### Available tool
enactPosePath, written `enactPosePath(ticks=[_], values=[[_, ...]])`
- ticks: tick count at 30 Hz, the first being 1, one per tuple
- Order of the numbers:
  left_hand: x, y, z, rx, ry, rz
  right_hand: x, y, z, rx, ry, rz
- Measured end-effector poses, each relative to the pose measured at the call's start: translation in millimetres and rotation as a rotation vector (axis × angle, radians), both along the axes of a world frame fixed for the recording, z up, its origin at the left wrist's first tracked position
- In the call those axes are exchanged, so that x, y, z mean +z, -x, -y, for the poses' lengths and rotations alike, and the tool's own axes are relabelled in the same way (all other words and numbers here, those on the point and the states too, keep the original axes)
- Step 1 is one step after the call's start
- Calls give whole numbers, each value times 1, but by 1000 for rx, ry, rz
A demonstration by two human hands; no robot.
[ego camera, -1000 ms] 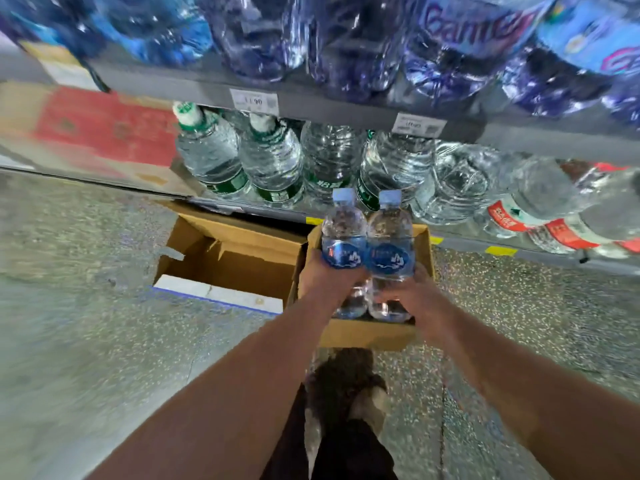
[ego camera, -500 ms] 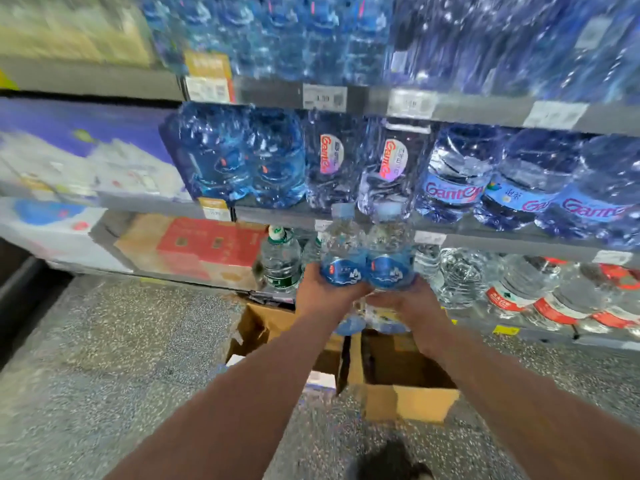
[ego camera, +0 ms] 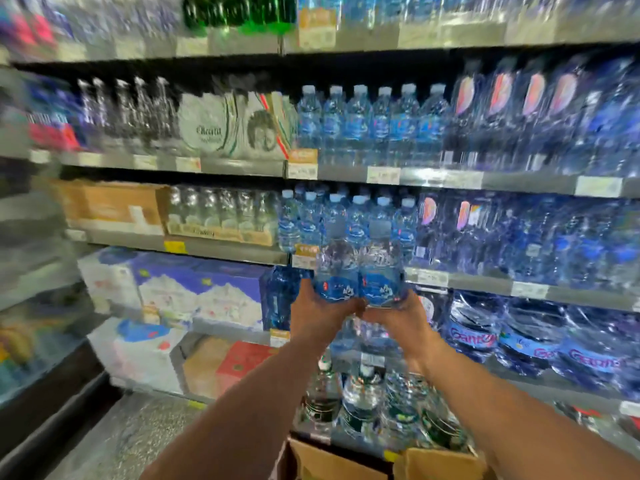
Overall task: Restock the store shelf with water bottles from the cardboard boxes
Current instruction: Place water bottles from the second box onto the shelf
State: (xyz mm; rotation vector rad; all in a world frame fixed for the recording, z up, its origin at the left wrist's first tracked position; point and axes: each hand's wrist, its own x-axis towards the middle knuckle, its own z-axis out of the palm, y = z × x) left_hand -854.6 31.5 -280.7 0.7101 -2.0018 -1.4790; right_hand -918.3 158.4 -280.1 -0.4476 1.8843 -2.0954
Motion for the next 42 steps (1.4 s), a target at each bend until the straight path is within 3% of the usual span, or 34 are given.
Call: enactPosePath(ticks=[10,15,31,37,42], values=[[66,-11,-8,-51,-98,-118,77,-5,-8,-99,-234,-49],[92,5,-3,-57,-77,-101,99,11,-4,-136,-246,-97],[163,163,49,-21,-10,-109,164,171,45,-40,-186,-71],[176,208,69,58,47,-125,186,215,66,-81,-246,-187],[188,237,89,67,68,-97,201,242,85,-85,-208,-103]])
